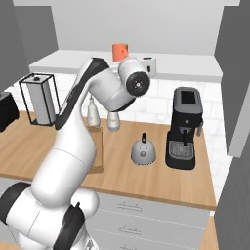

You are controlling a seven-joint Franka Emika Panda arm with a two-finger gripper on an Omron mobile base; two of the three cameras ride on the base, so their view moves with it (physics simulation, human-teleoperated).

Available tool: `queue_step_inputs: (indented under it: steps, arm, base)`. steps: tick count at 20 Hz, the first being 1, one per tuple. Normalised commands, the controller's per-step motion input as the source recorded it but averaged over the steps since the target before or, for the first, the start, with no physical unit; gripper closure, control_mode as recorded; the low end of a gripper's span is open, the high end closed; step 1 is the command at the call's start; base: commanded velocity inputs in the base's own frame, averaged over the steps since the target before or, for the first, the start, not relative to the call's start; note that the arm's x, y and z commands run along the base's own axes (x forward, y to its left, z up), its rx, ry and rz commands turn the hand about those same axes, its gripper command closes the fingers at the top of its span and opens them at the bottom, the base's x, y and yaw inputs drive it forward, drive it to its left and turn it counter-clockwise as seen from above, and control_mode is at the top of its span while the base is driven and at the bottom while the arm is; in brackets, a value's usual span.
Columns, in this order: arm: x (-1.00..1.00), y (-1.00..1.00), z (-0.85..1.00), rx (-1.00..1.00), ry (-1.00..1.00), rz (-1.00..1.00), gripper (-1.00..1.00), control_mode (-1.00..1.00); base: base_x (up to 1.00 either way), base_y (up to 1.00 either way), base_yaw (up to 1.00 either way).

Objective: Pick the kettle from the counter and place it on the tray. Then pick the mug from the cabinet and place it on the tray. Then close the cabinet doors.

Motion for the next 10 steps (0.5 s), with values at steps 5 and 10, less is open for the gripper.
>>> queue_step_inputs:
  steps: [5, 10]
  arm:
    - [0.18, -0.22, -0.13, 0.03, 0.0, 0.03, -1.0, -1.0]
    - [0.42, 0.0, 0.0, 0.02, 0.0, 0.0, -1.0, -1.0]
  base:
    - [0.0, 0.0, 0.0]
    - [0.0, 0.0, 0.0]
